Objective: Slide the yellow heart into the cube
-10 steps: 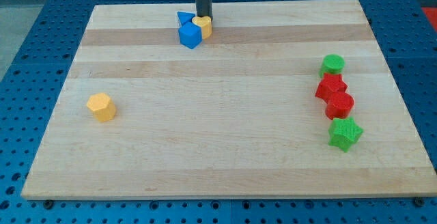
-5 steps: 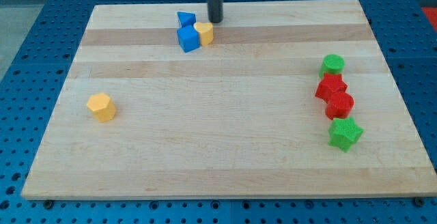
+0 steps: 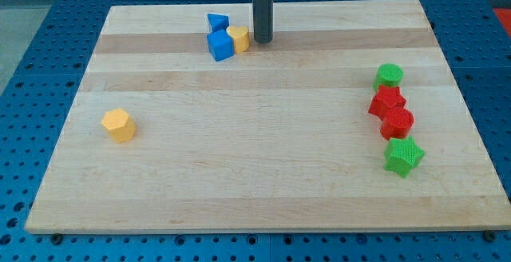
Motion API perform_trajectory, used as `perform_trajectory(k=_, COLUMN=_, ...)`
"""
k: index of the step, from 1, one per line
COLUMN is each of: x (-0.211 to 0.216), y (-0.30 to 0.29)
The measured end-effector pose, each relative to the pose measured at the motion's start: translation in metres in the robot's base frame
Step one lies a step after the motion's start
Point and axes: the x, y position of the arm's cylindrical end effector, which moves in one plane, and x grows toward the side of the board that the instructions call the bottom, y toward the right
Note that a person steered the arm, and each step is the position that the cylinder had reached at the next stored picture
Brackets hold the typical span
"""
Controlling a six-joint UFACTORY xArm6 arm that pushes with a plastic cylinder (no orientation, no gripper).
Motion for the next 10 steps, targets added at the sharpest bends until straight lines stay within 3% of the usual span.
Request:
perform_trajectory(k=4, x=-0.012, y=-0.005)
perform_trajectory(k=6, x=0.014, y=-0.017)
perform_trajectory(k=10, x=0.014, y=-0.048)
